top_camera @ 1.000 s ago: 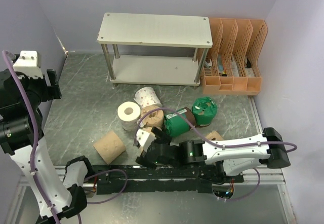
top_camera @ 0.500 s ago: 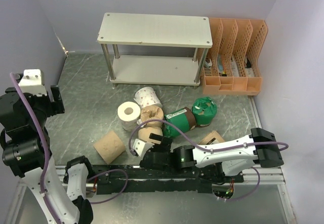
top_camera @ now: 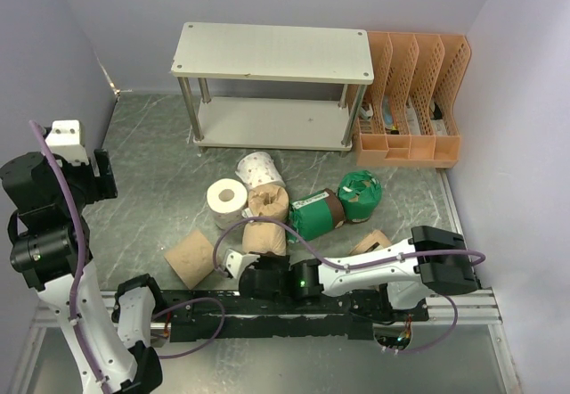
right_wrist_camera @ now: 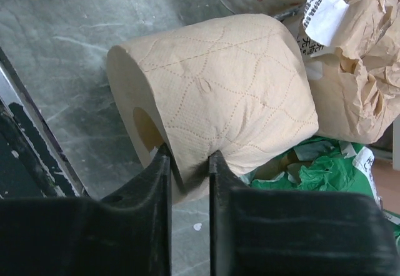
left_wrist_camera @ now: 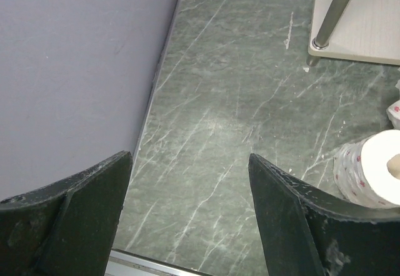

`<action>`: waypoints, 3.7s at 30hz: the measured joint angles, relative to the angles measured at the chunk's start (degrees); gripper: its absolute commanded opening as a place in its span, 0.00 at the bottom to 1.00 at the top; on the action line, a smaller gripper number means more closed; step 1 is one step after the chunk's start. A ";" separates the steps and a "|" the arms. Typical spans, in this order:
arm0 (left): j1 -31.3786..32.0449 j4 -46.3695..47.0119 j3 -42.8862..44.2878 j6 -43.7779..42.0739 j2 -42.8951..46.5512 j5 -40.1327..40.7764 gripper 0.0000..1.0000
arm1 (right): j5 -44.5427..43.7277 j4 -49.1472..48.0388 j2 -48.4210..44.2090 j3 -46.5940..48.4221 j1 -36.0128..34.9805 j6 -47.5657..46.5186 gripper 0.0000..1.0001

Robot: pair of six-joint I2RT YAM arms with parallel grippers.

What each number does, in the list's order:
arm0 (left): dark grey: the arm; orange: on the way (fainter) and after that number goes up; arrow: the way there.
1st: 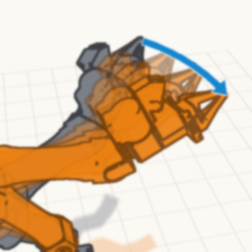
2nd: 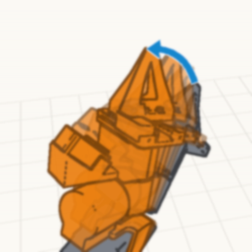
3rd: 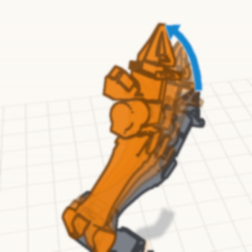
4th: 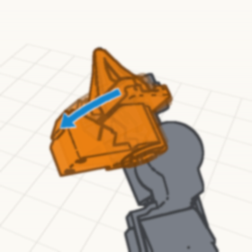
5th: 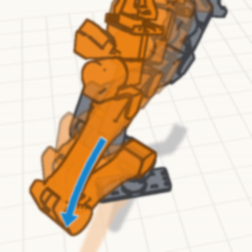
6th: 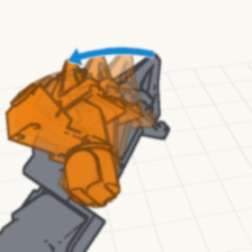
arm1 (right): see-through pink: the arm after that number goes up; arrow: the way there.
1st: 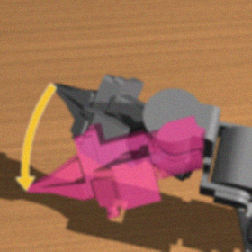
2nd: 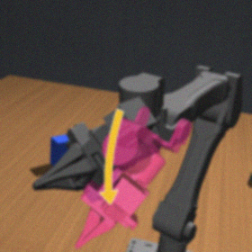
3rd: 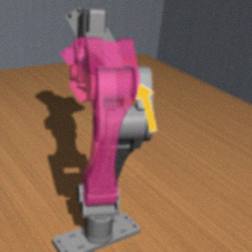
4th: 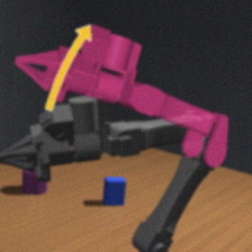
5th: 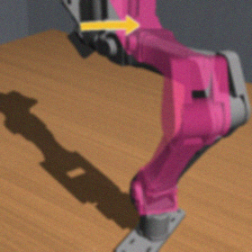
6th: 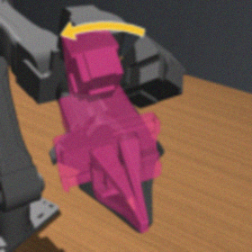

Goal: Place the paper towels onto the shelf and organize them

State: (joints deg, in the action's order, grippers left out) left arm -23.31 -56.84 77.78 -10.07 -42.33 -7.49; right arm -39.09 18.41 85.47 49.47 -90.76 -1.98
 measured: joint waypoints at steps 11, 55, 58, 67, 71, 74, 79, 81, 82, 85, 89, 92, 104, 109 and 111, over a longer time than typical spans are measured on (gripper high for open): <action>0.00 0.46 -1.66 -0.26 0.04 0.46 0.85 | 3.39 1.22 -1.05 1.75 1.81 3.52 0.00; 0.00 -1.42 -2.29 -1.55 0.00 1.57 0.84 | 37.68 -47.78 -2.10 -3.52 72.83 75.14 0.00; 0.00 -1.46 -2.84 -1.53 -0.11 1.70 0.84 | 35.89 -47.50 -1.95 -2.54 73.29 74.10 0.00; 0.00 -1.29 -3.72 -1.29 -0.24 2.14 0.84 | 28.57 -42.51 5.62 6.19 73.81 73.42 0.00; 0.00 -1.27 -3.72 -1.27 0.00 2.82 0.84 | 26.58 -39.17 9.94 9.25 73.81 74.14 0.00; 0.00 -1.27 -3.72 -1.29 0.39 3.43 0.84 | 25.00 -36.87 12.11 11.19 73.83 74.44 0.01; 0.00 -1.33 -3.72 -1.33 0.57 3.87 0.84 | 23.02 -35.15 14.45 14.23 73.88 73.46 0.51; 0.00 -1.36 -3.69 -1.49 0.55 3.89 0.85 | 22.40 -35.28 14.36 14.32 73.99 73.11 0.72; 0.00 -1.42 -3.69 -1.55 0.52 3.91 0.85 | 21.99 -35.74 14.12 14.32 74.03 72.50 0.79; 0.00 -2.27 -3.06 -1.60 -0.20 3.87 0.84 | 21.11 -36.94 12.48 13.35 74.10 71.67 1.00; 0.00 -3.56 -1.33 -1.64 -2.54 3.19 0.85 | 20.87 -39.06 6.64 8.79 74.10 68.76 1.00; 0.00 -4.87 -0.39 -2.16 -3.21 2.23 0.87 | 22.69 -39.98 -1.66 2.21 73.33 65.68 0.95; 0.00 -17.59 20.48 -2.69 -14.45 -5.90 0.85 | 25.51 -28.68 -13.90 1.73 24.02 21.66 0.95; 0.00 -20.76 29.07 -1.27 -18.67 -6.69 0.86 | 32.04 -24.68 -7.65 1.44 22.99 17.33 0.95; 0.00 -21.14 29.42 -1.05 -18.47 -6.69 0.86 | 34.58 -25.20 -5.01 1.49 23.10 17.25 0.95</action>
State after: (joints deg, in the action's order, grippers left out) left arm -23.31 -77.97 107.20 -11.11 -60.80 -14.17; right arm -4.51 -6.79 80.47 50.96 -67.66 15.27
